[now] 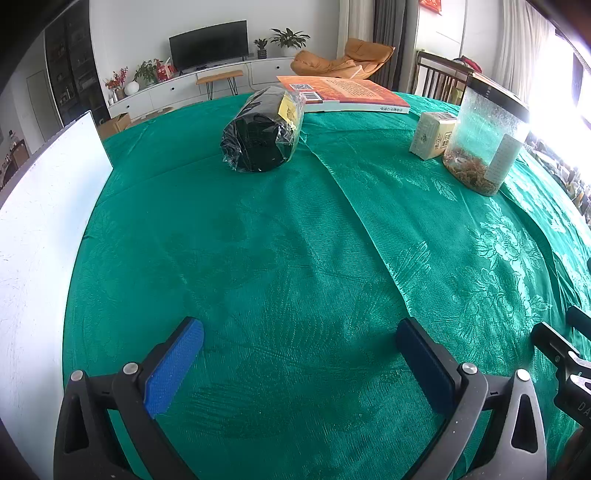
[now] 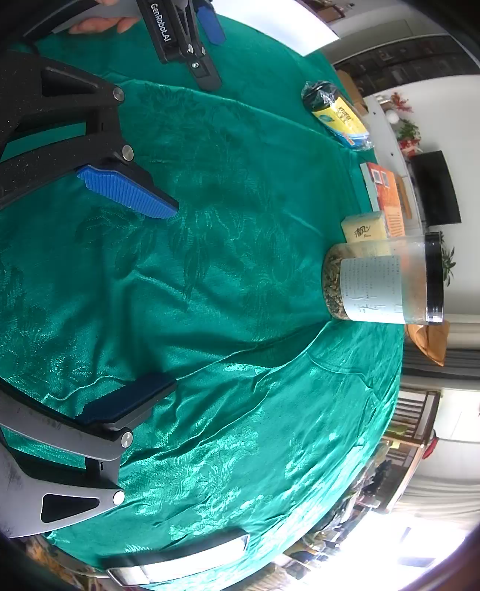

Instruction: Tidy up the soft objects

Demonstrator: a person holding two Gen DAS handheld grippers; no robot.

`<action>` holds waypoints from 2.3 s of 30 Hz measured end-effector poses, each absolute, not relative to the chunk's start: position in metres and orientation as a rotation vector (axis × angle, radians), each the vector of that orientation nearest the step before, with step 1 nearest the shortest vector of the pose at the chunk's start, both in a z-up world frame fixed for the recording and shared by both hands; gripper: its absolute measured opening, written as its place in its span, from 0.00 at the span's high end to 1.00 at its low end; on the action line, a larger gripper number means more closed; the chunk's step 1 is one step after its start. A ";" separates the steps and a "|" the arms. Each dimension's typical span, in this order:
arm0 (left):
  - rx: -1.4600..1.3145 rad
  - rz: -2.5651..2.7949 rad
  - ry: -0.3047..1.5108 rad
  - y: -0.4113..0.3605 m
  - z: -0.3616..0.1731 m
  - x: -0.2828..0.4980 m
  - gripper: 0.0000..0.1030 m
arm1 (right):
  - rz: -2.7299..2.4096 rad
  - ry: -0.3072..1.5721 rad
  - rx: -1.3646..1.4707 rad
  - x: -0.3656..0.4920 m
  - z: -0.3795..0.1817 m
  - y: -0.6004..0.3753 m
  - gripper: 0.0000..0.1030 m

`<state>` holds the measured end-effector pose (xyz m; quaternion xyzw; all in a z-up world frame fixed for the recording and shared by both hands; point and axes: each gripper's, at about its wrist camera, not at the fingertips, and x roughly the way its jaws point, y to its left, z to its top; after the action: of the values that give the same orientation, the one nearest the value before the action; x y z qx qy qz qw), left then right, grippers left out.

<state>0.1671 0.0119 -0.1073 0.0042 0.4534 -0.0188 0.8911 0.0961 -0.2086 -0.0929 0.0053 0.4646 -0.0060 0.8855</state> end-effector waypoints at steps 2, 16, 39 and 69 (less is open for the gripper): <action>0.009 -0.039 0.941 0.012 -0.107 0.167 0.00 | -0.012 0.966 0.011 0.096 -0.093 -0.209 0.14; 0.009 -0.039 0.941 0.012 -0.107 0.167 0.00 | -0.013 0.966 0.010 0.097 -0.094 -0.208 0.14; 0.009 -0.039 0.941 0.012 -0.107 0.167 0.00 | -0.012 0.964 0.016 0.100 -0.093 -0.208 0.14; 0.053 -0.390 0.839 -0.047 -0.079 0.258 0.01 | -0.013 0.963 0.015 0.100 -0.094 -0.208 0.13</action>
<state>0.2583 -0.0467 -0.0786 0.0257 0.4046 -0.1879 0.8946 0.1003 -0.2078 -0.0936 0.0073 0.4632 -0.0060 0.8862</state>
